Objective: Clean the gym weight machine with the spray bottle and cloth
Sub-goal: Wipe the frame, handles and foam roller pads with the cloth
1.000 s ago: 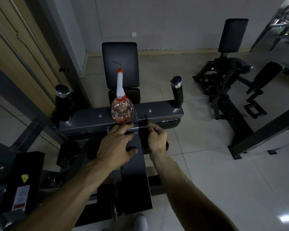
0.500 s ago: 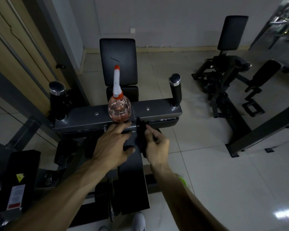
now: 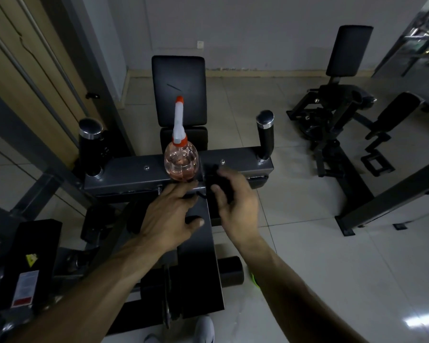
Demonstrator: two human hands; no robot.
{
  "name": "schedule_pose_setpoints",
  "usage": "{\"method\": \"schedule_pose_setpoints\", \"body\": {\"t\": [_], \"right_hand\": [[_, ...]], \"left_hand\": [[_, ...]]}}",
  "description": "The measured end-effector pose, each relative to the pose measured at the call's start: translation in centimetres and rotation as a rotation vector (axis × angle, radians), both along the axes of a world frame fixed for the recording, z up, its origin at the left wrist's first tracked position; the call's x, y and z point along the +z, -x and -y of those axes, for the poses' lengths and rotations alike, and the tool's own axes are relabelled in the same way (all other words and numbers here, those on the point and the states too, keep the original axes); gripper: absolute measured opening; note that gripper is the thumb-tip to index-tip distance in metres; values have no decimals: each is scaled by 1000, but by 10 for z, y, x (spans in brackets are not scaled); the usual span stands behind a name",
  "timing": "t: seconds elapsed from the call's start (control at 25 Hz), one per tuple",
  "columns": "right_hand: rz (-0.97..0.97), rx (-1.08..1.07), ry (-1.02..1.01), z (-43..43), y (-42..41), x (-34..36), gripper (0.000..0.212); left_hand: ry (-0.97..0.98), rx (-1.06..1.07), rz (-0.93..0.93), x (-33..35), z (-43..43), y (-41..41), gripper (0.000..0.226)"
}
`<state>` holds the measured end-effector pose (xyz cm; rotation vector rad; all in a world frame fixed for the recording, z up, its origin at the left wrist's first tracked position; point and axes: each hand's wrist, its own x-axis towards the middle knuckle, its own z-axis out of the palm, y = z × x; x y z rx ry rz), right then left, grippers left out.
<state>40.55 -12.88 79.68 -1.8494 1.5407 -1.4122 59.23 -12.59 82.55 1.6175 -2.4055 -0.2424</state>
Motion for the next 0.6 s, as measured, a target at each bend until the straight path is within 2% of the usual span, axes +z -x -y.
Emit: {"method": "schedule_pose_setpoints", "body": {"t": [0.08,0.16,0.2,0.24,0.36,0.44,0.52,0.6], "right_hand": [[-365,42,47,22,-8,-5,26],[-433,69,-69,44,-10,-8,26],[-361,66,-189,55,-9,-4,26],[-197,61,-353,64,-7,2,27],[561,-50,-812,65,-11,14,27],[933,-181,-926,55,-18,6,27],[1163,-286,-942,41,-27,1,29],[1236,-327,-916,24,-30,4,26]], "left_hand": [[-2,7,-3,0,0,1,60],[-6,1,-7,0,1,1,59],[-12,1,-16,0,0,0,59],[-19,-3,-20,1,0,1,61],[-21,-14,-8,3,-1,0,62],[-26,-8,-7,4,-1,1,60],[-25,-3,-6,4,-2,1,58],[-23,-7,-9,4,-3,1,58]]}}
